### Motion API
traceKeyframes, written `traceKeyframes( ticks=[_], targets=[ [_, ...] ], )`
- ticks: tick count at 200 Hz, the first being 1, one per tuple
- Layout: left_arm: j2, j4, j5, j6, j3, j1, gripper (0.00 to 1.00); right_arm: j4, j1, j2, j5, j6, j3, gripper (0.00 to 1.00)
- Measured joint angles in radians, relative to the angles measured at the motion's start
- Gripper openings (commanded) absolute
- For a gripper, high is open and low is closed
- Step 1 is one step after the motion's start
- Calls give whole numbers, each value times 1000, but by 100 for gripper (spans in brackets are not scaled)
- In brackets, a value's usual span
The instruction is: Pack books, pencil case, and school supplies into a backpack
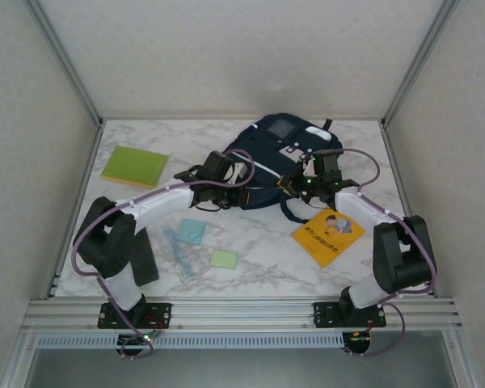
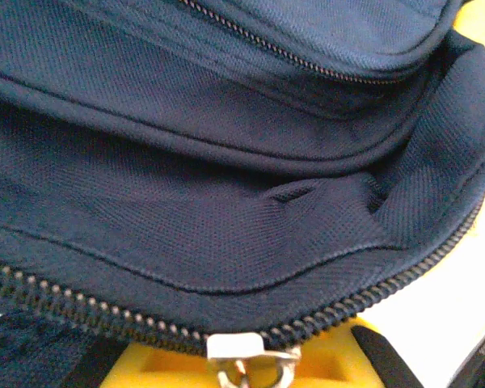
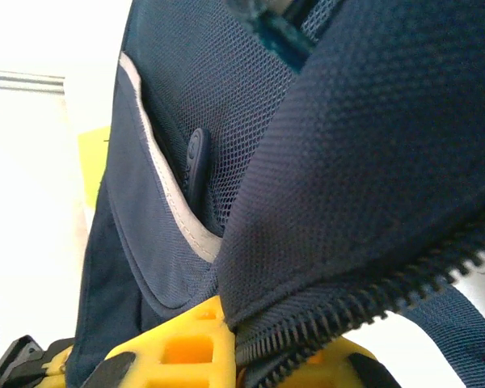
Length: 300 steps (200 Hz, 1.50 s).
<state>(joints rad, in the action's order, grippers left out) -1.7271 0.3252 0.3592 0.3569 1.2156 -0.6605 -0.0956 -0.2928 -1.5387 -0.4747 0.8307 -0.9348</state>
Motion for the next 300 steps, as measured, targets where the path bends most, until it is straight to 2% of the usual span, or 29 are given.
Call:
traceKeyframes(
  ticks=[70,109,148,155,159,170,174,199,210,227,259,300],
  targets=[
    [-2,168,29,1,45,10,0,-137,-13,-50,59,-288,-111,0],
    [-16,177,40,-12,50,11,0,-214,-18,-98,90,-369,-192,0],
    [-58,169,25,43,83,-42,0,-316,-13,-229,129,-398,-367,0],
    [-70,163,26,61,87,-51,0,-333,-10,-252,132,-397,-396,6],
    [-79,157,26,71,90,-56,0,-344,-9,-265,134,-397,-412,13],
    [-101,148,26,97,102,-68,0,-365,-4,-290,143,-395,-443,47],
    [-109,147,26,109,108,-72,0,-366,-2,-294,161,-388,-450,57],
    [-146,169,29,158,155,-86,0,-362,44,-279,256,-357,-466,79],
    [-162,185,29,174,179,-89,0,-366,63,-248,290,-339,-458,83],
    [-181,213,29,190,214,-89,0,-365,73,-153,322,-288,-405,83],
    [-203,261,29,198,263,-89,0,-314,63,52,274,-158,-227,83],
    [-219,342,19,193,307,-89,0,-131,1,85,203,60,-11,83]
  ],
)
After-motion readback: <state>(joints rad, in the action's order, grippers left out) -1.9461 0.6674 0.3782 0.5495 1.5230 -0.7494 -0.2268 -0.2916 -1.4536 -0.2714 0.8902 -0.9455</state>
